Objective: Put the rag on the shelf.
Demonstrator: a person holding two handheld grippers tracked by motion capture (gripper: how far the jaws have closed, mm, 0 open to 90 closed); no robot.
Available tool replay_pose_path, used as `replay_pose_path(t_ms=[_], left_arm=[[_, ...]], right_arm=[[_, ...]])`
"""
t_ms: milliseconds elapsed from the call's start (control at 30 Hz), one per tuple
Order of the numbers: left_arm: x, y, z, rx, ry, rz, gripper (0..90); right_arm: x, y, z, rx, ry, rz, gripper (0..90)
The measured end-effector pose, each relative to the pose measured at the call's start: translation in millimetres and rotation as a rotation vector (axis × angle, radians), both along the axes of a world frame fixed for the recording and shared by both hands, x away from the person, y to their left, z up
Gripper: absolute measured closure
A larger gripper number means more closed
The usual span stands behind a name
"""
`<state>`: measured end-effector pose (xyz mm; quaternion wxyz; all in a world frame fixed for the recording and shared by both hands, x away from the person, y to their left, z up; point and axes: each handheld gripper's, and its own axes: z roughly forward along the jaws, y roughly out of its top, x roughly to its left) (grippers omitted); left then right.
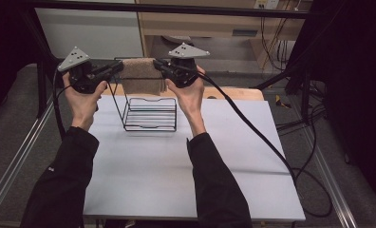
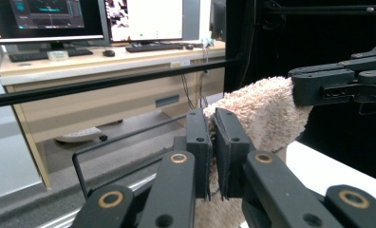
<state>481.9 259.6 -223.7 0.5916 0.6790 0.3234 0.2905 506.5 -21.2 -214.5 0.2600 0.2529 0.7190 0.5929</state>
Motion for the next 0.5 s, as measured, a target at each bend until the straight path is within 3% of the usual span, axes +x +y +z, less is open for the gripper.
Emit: replay_pose_path(t_ms=[500], left_arm=[[-14.0, 1.0, -15.1, 0.032, 0.046, -0.016, 81.6]], right_arm=[[-16.7, 0.8, -10.9, -0.082, 0.028, 0.030, 83.8]])
